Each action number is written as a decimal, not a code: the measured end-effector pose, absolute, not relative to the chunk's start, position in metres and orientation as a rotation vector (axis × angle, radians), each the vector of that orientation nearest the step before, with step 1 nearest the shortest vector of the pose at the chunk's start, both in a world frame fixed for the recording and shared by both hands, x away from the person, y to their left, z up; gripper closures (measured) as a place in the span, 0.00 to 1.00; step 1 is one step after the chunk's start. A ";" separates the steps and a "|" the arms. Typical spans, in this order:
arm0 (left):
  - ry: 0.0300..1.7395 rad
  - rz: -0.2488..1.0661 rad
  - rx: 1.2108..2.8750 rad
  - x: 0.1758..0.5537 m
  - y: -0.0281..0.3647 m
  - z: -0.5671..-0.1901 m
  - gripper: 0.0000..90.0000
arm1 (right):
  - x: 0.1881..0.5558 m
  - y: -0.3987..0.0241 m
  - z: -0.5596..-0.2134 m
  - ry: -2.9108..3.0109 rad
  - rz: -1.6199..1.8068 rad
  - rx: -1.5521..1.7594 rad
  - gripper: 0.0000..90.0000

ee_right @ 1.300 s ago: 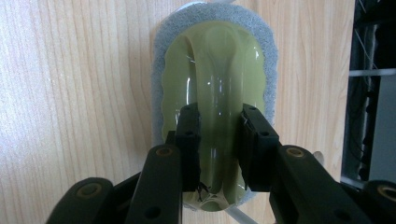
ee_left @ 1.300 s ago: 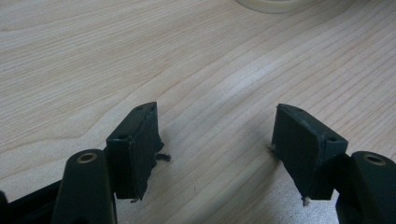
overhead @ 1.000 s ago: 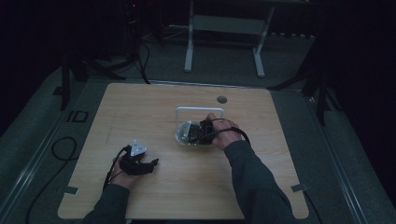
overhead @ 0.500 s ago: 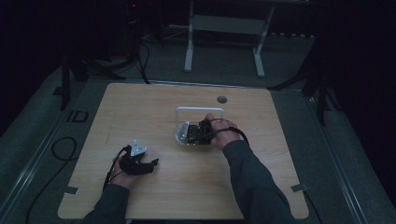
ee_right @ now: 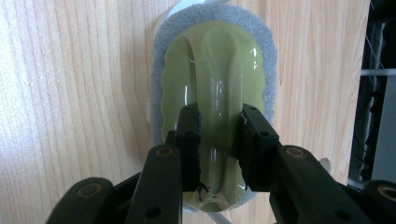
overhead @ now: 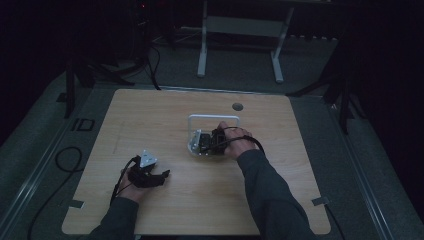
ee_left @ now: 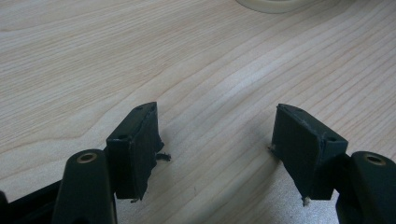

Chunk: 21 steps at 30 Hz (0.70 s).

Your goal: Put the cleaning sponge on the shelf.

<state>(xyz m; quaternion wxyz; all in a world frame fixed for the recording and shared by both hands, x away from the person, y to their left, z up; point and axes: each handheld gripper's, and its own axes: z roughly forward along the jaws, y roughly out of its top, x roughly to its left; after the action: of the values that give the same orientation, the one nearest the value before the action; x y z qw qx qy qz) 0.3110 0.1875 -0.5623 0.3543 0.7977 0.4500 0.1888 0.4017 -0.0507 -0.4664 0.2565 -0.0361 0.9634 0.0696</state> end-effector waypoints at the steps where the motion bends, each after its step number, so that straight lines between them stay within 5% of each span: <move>1: 1.163 0.488 2.062 0.311 0.187 -0.562 0.36 | 0.402 -0.051 -0.466 2.618 0.186 -0.094 0.80; 21: 1.162 0.488 2.065 0.311 0.188 -0.562 0.36 | 0.407 -0.049 -0.468 2.589 0.163 -0.084 0.79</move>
<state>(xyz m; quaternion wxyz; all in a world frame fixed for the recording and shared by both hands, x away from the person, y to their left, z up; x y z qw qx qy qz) 0.3110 0.1876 -0.5623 0.3536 0.7984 0.4493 0.1887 0.4069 -0.0486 -0.4679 0.2696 -0.0313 0.9606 0.0604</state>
